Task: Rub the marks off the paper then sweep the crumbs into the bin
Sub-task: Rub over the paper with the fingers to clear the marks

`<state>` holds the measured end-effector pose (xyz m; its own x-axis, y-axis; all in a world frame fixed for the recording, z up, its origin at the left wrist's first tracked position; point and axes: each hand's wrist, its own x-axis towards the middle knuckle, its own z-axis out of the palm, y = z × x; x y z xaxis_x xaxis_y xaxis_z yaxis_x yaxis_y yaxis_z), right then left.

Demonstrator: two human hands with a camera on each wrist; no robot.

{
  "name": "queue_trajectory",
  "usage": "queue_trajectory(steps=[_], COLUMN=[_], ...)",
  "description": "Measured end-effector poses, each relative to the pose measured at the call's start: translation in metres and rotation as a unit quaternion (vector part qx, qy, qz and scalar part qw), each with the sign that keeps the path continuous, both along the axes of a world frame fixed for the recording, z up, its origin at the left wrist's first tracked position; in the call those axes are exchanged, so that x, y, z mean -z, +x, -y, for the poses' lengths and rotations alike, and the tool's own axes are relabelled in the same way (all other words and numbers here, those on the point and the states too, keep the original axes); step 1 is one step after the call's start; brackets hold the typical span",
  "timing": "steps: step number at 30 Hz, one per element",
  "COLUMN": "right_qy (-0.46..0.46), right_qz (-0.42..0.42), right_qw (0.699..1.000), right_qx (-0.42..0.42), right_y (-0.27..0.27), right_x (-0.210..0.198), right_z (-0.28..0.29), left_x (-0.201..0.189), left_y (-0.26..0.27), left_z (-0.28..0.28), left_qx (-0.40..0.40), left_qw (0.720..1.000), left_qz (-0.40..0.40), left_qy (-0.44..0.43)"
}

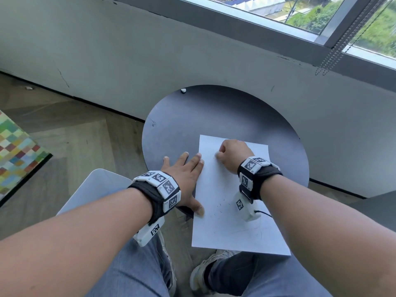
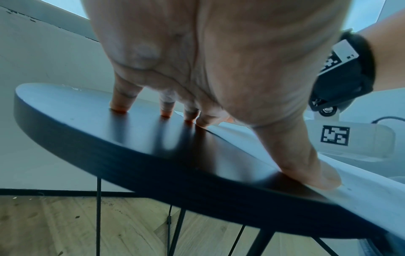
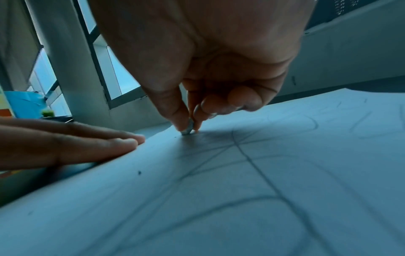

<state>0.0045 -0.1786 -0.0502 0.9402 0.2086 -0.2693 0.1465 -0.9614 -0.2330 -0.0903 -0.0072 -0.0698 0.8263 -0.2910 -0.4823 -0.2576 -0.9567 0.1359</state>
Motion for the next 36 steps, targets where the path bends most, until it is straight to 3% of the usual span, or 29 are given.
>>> queue_trajectory(steps=[5, 9, 17, 26, 32, 36], right_qy=[0.013, 0.027, -0.022, -0.001, -0.012, -0.037], right_qz=[0.027, -0.002, 0.002, -0.051, -0.007, 0.021], right_qw=[0.997, 0.989, 1.0, 0.991, 1.0, 0.998], right_qx=[-0.074, -0.145, -0.005, -0.121, -0.019, -0.049], right_y=[-0.032, -0.053, -0.002, -0.049, -0.003, -0.011], right_x=[-0.001, 0.0, -0.011, -0.01, -0.011, -0.012], right_z=[-0.009, -0.011, -0.008, -0.013, 0.006, 0.004], left_x=[-0.001, 0.0, -0.002, -0.003, -0.008, -0.008], left_y=[0.001, 0.001, 0.001, 0.0, 0.004, 0.005], left_z=[0.0, 0.001, 0.001, 0.001, 0.004, 0.005], left_qx=[0.0, -0.003, 0.003, -0.003, 0.013, 0.014], left_qw=[1.0, 1.0, 1.0, 1.0, 1.0, 0.999], left_qz=[-0.004, -0.001, -0.008, 0.003, -0.017, -0.017], left_qy=[0.002, -0.002, 0.013, 0.007, 0.019, 0.024])
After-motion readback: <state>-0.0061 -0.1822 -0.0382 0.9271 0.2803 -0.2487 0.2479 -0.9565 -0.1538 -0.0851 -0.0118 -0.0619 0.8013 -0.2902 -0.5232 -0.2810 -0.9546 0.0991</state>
